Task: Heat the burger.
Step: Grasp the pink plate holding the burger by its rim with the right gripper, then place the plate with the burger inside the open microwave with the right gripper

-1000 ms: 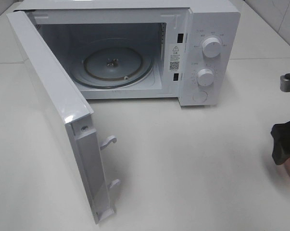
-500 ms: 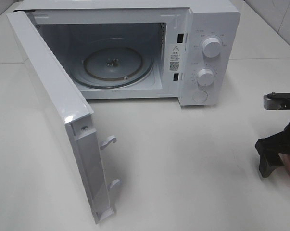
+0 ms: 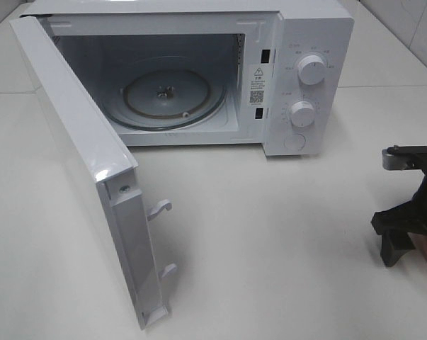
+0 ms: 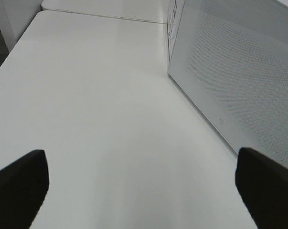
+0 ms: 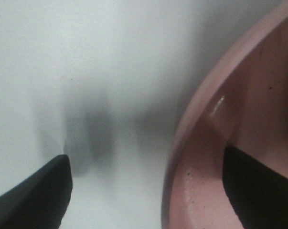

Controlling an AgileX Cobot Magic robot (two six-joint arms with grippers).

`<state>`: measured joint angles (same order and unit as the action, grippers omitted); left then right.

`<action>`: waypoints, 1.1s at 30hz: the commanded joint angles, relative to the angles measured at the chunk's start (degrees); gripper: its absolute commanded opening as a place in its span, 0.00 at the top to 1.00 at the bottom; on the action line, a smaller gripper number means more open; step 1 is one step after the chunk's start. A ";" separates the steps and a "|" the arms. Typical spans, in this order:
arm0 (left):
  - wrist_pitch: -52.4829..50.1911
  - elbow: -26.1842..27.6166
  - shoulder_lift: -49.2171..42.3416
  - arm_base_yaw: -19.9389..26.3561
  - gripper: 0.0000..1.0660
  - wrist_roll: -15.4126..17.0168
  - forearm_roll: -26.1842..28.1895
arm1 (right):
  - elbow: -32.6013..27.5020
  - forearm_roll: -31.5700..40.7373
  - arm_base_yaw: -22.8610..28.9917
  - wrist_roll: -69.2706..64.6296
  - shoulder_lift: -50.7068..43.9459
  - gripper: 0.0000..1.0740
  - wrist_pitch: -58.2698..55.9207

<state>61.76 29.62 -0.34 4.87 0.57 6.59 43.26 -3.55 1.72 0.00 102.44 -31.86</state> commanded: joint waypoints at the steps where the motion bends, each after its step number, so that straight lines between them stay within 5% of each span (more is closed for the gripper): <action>1: -0.63 -0.06 -0.80 -0.29 0.08 0.17 0.34 | -0.17 0.17 -0.23 0.69 0.92 0.32 0.92; 6: -0.63 -0.06 -0.80 -0.29 0.08 0.17 0.34 | -0.17 -3.21 -0.23 0.00 0.92 0.47 0.97; 15: -0.63 -0.06 -0.80 -0.29 0.08 0.17 0.34 | -0.17 -7.33 -0.23 -2.06 0.92 0.96 1.20; 33: -0.63 -0.06 -0.80 -0.29 0.08 0.17 0.34 | -0.17 -8.31 1.09 -4.13 0.69 1.00 -0.63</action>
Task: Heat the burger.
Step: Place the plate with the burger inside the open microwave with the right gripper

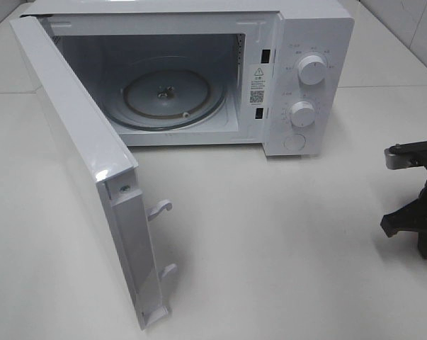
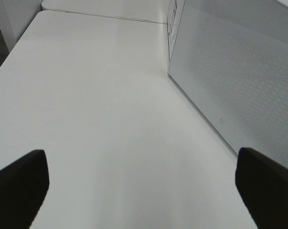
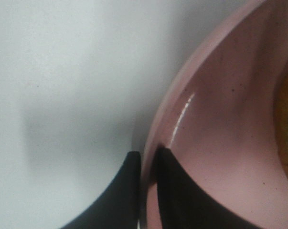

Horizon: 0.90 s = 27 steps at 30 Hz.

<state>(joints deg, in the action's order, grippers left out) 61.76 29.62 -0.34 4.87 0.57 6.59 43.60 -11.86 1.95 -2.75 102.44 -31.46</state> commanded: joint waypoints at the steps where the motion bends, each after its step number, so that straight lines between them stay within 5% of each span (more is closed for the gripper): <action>1: -0.63 -0.06 -0.80 -0.29 0.08 0.17 0.34 | -0.52 -0.69 1.49 -1.83 0.69 1.00 -1.03; 27: -0.63 -0.06 -0.80 -0.29 0.08 0.17 0.34 | -0.52 -18.56 17.19 -19.14 0.40 1.00 -7.45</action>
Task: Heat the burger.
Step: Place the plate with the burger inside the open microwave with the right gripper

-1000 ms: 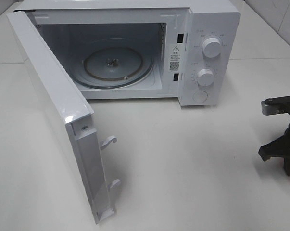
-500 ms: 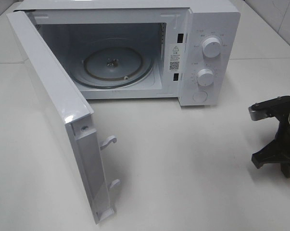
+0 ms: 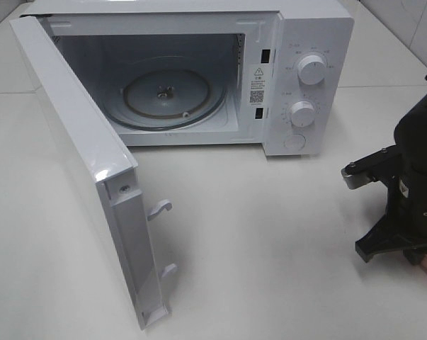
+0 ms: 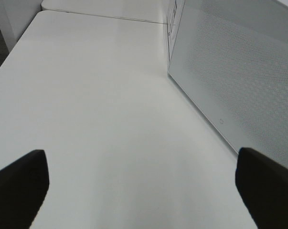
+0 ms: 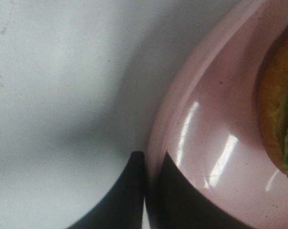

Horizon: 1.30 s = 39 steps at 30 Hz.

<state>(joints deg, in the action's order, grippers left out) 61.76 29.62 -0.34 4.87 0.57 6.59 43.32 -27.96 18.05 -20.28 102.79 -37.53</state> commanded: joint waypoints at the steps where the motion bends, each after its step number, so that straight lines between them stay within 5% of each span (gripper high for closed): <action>1: -0.63 -0.06 -0.80 -0.29 0.08 0.17 0.34 | -0.23 -3.27 1.89 -2.18 -1.03 1.00 -1.60; 20: -0.63 -0.06 -0.80 -0.29 0.08 0.17 0.34 | -0.23 -10.49 2.29 -3.44 -13.35 1.00 -11.00; 39: -0.63 -0.06 -0.80 -0.29 0.08 0.17 0.34 | -0.23 -9.45 5.84 -5.56 -18.39 1.00 -17.93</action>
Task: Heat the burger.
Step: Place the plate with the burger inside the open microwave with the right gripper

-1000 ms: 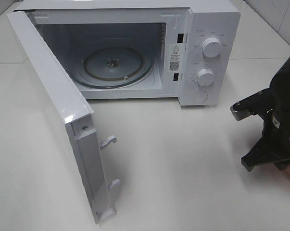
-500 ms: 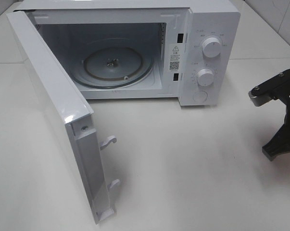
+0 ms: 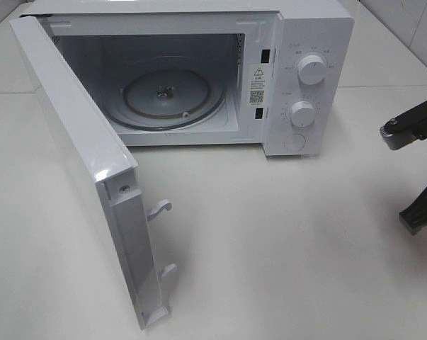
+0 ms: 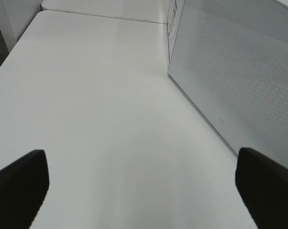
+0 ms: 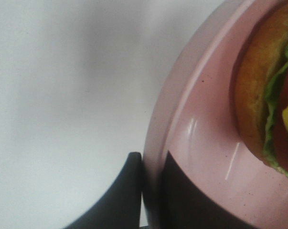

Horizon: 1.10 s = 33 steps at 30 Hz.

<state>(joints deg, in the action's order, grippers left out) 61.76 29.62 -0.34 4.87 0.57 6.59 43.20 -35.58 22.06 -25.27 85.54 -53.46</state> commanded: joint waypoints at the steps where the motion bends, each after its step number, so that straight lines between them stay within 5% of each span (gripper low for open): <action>1: -0.63 -0.06 -0.80 -0.29 0.08 0.17 0.34 | -0.11 -1.83 1.83 -0.57 -1.15 1.00 -2.01; 16: -0.63 -0.06 -0.80 -0.29 0.08 0.17 0.34 | -0.11 -1.60 16.21 -1.43 -1.32 1.00 -4.30; 33: -0.63 -0.06 -0.80 -0.29 0.08 0.17 0.34 | -0.11 -1.55 26.64 -1.43 -1.32 1.00 -5.96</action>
<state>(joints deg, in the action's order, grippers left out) 61.76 29.62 -0.34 4.87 0.57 6.59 43.20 -34.32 48.47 -26.24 85.03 -57.70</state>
